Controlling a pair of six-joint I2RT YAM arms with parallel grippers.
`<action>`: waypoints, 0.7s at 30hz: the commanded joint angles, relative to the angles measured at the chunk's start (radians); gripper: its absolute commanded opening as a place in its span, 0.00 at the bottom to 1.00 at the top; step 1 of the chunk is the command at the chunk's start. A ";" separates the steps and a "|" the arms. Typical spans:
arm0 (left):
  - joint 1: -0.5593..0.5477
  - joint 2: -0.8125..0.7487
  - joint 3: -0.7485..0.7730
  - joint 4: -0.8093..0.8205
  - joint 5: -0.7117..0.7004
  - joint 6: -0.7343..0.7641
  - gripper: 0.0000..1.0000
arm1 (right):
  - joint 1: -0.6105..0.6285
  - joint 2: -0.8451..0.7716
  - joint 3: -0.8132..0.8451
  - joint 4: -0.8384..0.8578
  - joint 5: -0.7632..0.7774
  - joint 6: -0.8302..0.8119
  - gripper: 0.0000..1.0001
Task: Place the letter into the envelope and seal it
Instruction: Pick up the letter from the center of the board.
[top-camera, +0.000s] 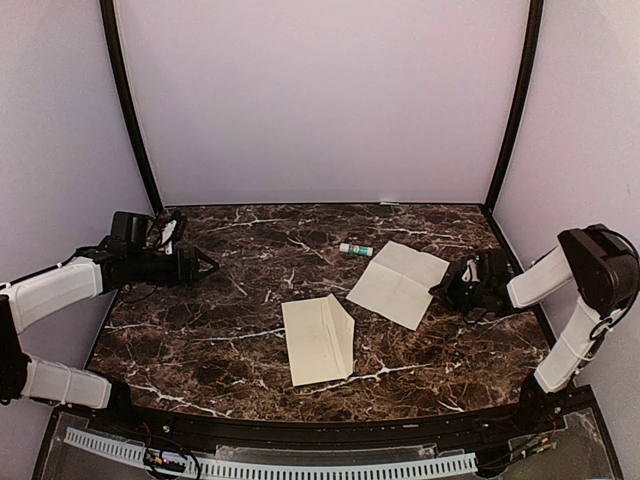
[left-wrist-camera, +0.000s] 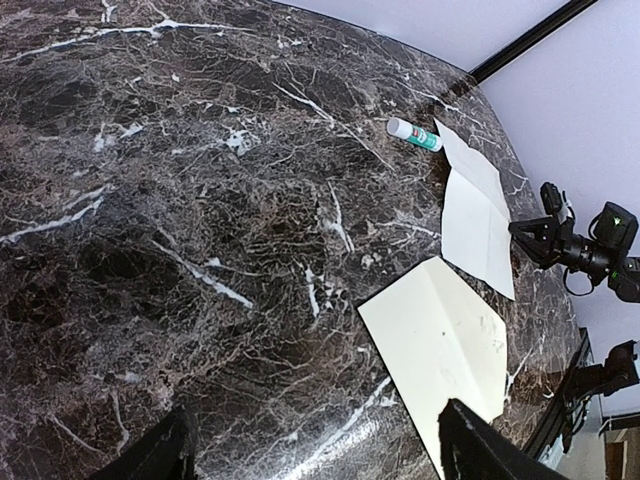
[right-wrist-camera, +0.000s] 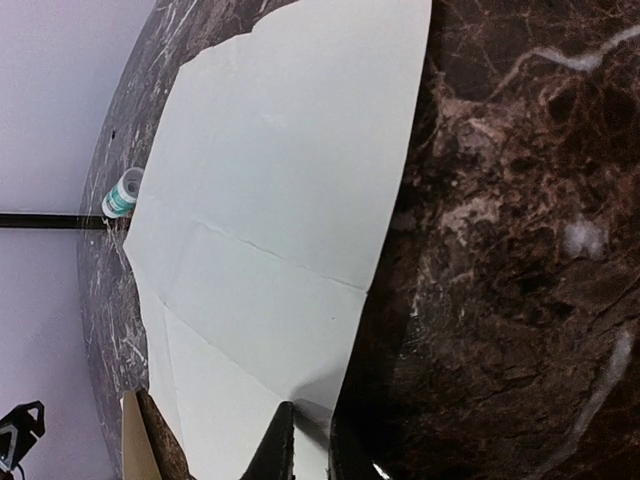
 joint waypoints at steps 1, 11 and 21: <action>-0.002 0.003 -0.005 -0.001 0.003 0.019 0.82 | -0.009 0.021 -0.020 0.006 0.000 0.003 0.05; -0.007 -0.021 -0.011 0.008 0.009 0.016 0.82 | -0.013 -0.110 -0.056 -0.020 -0.014 -0.020 0.00; -0.173 -0.117 0.010 0.046 -0.016 -0.127 0.82 | -0.001 -0.521 -0.020 -0.319 -0.093 -0.163 0.00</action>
